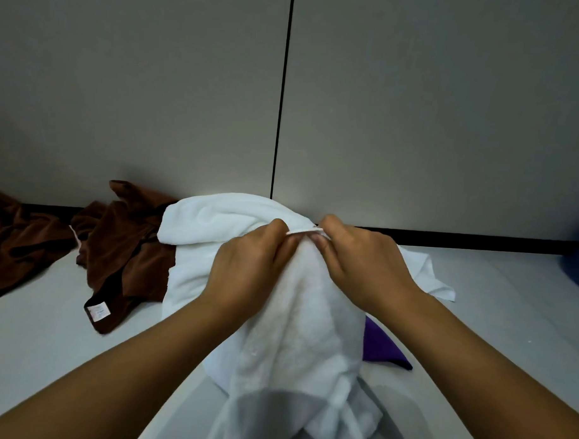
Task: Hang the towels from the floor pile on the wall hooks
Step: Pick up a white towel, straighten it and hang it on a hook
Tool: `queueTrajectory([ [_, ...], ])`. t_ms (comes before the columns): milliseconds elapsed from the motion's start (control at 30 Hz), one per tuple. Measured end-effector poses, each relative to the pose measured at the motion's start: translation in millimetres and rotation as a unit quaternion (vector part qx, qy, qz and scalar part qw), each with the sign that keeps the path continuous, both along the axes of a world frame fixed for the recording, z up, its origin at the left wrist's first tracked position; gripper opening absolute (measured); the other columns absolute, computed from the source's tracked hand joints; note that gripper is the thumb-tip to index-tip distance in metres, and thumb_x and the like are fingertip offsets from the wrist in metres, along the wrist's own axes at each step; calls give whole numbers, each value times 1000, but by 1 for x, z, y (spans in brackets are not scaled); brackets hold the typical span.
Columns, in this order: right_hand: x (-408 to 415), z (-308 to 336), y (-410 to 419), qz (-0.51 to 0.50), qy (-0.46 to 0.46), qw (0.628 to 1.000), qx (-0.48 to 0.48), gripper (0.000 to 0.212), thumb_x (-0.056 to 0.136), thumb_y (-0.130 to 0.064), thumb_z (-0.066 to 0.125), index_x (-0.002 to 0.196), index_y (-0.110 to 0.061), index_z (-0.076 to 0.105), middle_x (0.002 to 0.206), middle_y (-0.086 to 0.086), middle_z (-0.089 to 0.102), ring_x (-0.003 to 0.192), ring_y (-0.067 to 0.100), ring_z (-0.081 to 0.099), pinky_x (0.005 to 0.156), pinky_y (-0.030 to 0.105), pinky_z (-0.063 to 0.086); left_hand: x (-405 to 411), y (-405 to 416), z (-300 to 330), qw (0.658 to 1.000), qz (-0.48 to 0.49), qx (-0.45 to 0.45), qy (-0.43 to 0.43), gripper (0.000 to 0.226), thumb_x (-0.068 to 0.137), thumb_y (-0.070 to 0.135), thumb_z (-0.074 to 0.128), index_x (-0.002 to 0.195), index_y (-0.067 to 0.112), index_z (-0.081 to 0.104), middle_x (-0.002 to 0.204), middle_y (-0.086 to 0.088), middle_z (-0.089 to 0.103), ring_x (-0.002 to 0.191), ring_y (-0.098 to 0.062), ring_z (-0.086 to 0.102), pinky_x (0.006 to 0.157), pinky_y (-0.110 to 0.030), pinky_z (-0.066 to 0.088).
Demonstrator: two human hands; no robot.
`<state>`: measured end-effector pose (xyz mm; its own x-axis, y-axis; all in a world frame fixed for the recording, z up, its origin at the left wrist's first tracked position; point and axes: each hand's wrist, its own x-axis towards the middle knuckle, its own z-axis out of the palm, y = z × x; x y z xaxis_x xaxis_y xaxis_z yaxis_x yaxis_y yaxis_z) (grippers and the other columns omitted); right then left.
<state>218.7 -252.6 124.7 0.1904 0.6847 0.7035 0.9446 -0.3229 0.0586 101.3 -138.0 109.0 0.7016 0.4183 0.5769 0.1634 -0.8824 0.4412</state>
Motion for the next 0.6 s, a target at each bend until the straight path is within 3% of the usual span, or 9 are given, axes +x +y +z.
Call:
queueTrajectory([
  [67, -2, 2, 1, -16, -58, 998, -4, 18, 83, -20, 58, 68, -11, 52, 45, -2, 46, 32, 22, 39, 43, 22, 17, -1, 8, 0, 1000, 13, 19, 15, 35, 80, 57, 14, 62, 28, 17, 53, 10, 31, 50, -14, 35, 45, -20, 16],
  [167, -4, 7, 5, -51, -108, 992, -40, 30, 57, -4, 81, 66, -11, 54, 43, -2, 41, 29, 19, 33, 43, 20, 14, -3, 17, -2, 999, 24, 34, 19, 40, 81, 57, 18, 64, 22, 25, 50, 10, 28, 47, -18, 33, 43, -23, 13],
  [367, -7, 13, 9, -70, -80, 993, -43, 33, 57, -2, 83, 69, -12, 54, 44, -2, 40, 33, 15, 23, 39, 17, 17, -5, 18, -3, 999, 49, 8, 13, 41, 86, 52, 31, 61, 23, 18, 50, 6, 31, 52, -22, 35, 44, -25, 15],
  [500, -7, 21, 7, -61, -64, 995, -39, 26, 67, -4, 80, 72, -11, 55, 46, -1, 42, 33, 13, 27, 36, 17, 26, -8, 20, -4, 997, 74, 8, 16, 46, 90, 53, 33, 65, 16, 28, 51, 6, 33, 57, -29, 41, 45, -23, 16],
  [600, -6, 26, 5, -67, -69, 995, -29, 21, 72, -4, 77, 74, -9, 57, 46, 0, 44, 32, 15, 29, 37, 17, 25, -8, 22, -1, 995, 95, 1, 39, 49, 95, 52, 40, 63, 17, 25, 52, 5, 34, 60, -28, 41, 46, -29, 19],
])
